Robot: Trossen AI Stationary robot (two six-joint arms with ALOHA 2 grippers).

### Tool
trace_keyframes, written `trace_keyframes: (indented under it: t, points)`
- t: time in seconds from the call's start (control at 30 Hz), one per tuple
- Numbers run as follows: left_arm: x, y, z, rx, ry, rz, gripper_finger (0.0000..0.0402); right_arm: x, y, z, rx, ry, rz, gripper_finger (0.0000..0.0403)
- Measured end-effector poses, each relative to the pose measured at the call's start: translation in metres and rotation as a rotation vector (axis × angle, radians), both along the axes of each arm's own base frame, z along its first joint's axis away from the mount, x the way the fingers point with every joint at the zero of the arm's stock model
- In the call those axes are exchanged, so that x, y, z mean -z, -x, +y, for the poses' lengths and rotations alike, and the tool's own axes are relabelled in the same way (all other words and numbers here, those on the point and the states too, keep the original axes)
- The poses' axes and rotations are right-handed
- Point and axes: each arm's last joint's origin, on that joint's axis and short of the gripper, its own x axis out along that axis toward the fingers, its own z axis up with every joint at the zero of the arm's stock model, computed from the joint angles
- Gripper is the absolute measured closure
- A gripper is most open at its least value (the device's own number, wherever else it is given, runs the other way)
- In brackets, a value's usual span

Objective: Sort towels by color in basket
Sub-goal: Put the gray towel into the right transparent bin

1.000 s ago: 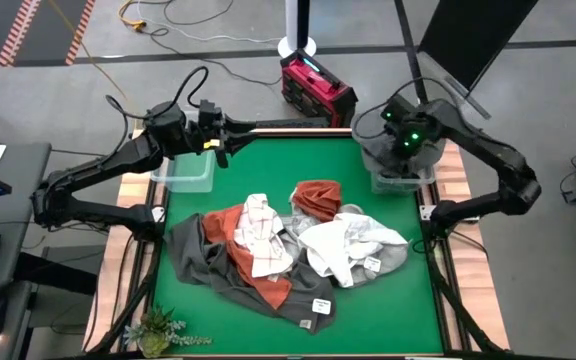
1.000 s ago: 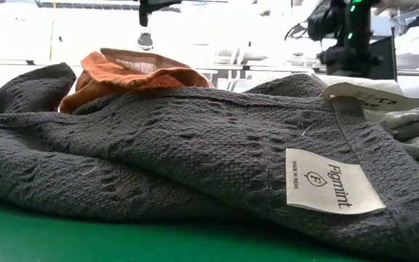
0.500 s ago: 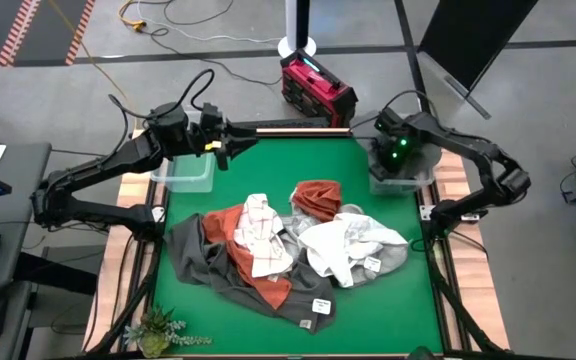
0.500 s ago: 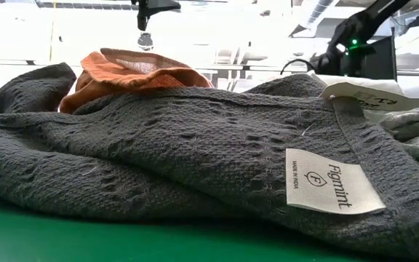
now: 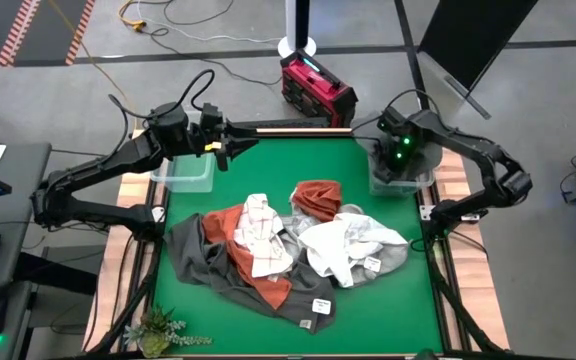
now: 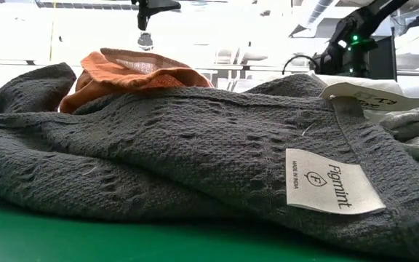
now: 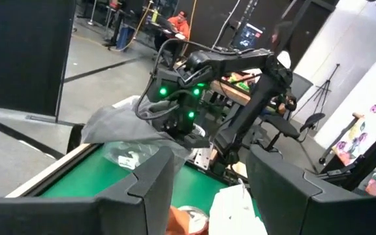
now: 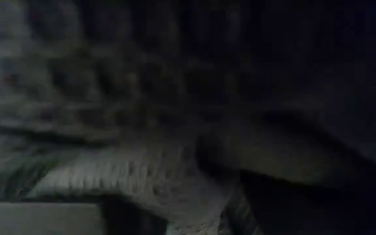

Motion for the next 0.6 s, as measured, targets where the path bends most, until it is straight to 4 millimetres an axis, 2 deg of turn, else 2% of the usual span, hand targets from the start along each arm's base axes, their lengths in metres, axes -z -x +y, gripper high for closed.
trace_keyframes:
  t: [0.13, 0.33, 0.4, 0.5, 0.6]
  points:
    - [0.000, 0.000, 0.000, 0.000, -0.001, 0.000, 0.0221, -0.027, -0.006, 0.001, -0.031, 0.045, 0.043, 0.0141]
    - [0.000, 0.000, 0.000, 0.000, -0.009, 0.001, 0.0221, -0.079, -0.018, -0.004, -0.063, 0.280, 0.059, 0.0134]
    - [0.000, 0.000, 0.000, -0.001, -0.009, 0.001, 0.0221, -0.090, -0.021, -0.007, -0.099, 0.361, 0.036, 0.0134]
    - [0.000, 0.000, 0.000, 0.000, -0.007, 0.003, 0.0221, -0.091, -0.025, -0.014, -0.201, 0.452, 0.028, 0.0134]
    - [0.002, 0.000, 0.000, 0.012, 0.007, 0.022, 0.0221, -0.077, -0.028, -0.022, -0.315, 0.442, 0.061, 0.0134]
